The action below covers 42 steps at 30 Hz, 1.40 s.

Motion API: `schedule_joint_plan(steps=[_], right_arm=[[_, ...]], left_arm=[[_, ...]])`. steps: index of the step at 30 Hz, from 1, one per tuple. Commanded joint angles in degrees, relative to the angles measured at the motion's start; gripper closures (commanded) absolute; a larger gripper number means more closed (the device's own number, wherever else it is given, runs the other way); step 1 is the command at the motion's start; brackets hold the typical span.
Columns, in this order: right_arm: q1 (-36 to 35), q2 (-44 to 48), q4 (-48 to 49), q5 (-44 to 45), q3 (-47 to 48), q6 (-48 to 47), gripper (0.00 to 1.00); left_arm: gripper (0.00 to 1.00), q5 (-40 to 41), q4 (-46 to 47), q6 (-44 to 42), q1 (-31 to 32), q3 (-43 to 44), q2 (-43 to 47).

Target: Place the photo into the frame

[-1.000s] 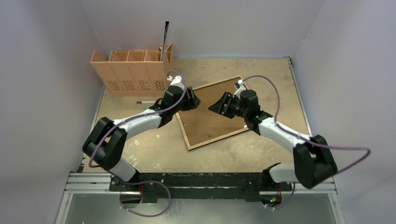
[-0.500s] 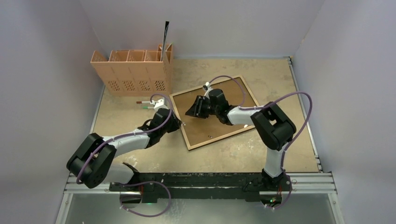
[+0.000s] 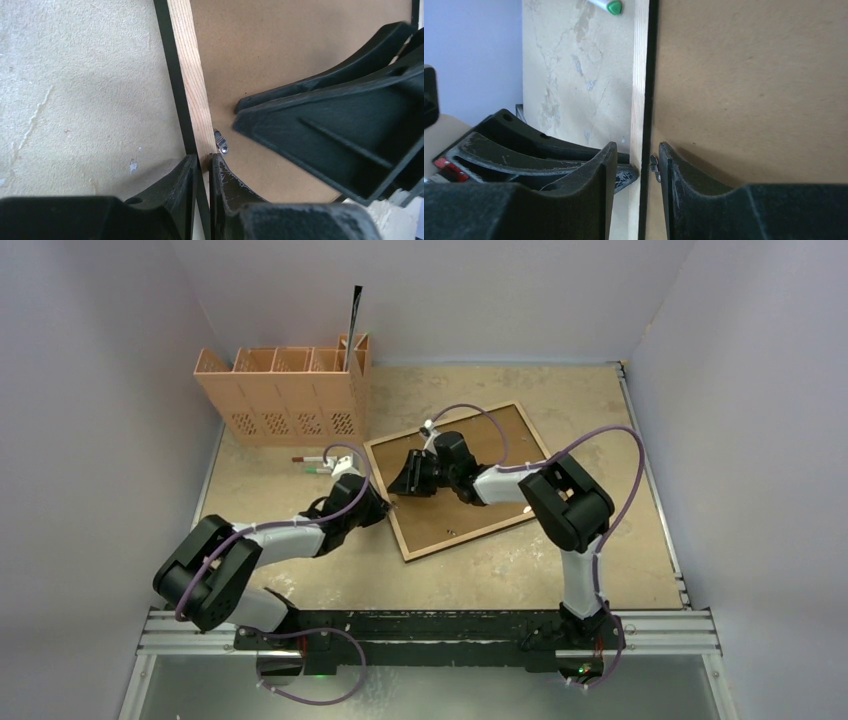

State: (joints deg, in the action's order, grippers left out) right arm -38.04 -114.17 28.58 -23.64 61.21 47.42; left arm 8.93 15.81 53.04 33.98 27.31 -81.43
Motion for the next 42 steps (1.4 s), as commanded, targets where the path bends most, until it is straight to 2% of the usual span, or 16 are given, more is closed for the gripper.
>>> schedule_joint_plan(steps=[1, 11, 24, 31, 36, 42], right_arm=[[-1.5, -1.1, -2.5, -1.3, 2.0, -1.5, 0.61], [-2.5, -2.6, -5.8, -1.1, 3.0, -2.7, 0.63], [-2.5, -0.3, -4.4, -5.6, -0.5, -1.4, 0.65], [-2.5, -0.3, -4.1, -7.1, -1.0, 0.4, 0.64], [-2.5, -1.2, -3.8, -7.4, -1.4, 1.7, 0.59], [-2.5, -0.8, -0.3, -12.0, -2.9, 4.7, 0.59]], left_arm=[[0.86, 0.3, -0.3, 1.6, -0.1, -2.2, -2.3], [0.92, 2.7, -3.1, 2.0, -0.1, -3.0, -2.1], [0.94, 4.0, -5.0, 1.2, -0.1, -3.2, -1.3], [0.95, 4.4, -5.5, 0.4, -0.1, -3.2, -0.8], [0.98, 4.5, -5.5, 0.1, -0.1, -3.9, -0.2], [0.99, 4.1, -5.1, 0.1, -0.1, -4.5, -0.2]])
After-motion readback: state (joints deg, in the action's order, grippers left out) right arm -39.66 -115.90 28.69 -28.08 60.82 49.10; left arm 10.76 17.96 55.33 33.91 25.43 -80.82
